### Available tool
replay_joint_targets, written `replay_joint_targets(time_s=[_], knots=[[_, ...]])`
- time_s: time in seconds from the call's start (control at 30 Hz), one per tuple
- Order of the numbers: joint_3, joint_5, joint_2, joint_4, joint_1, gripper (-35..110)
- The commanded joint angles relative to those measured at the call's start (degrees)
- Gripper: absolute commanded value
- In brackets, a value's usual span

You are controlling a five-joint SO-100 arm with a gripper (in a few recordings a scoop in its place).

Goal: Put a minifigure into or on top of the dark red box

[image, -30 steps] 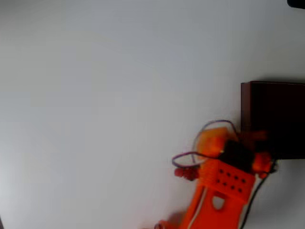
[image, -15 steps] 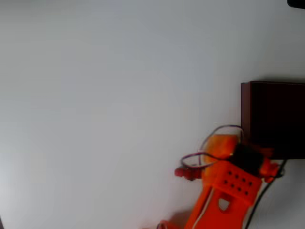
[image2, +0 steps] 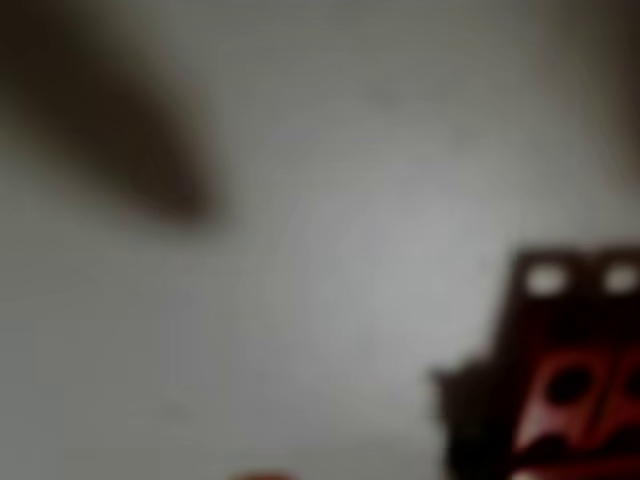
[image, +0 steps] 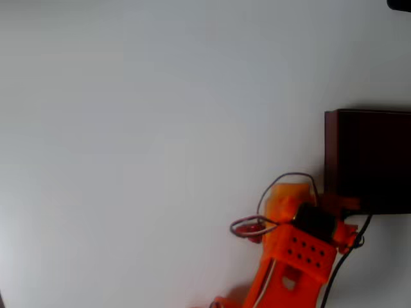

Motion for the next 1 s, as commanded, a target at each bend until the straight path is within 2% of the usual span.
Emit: replay_joint_targets(time_s=[0.0,0.23,0.97], knots=[[2.2,0.7,4.4,0.9,1.3,26],[5.4,-0.5,6.0,0.4,2.8,26],[3.3,0.8,-0.1,-4.8,-1.8,26]])
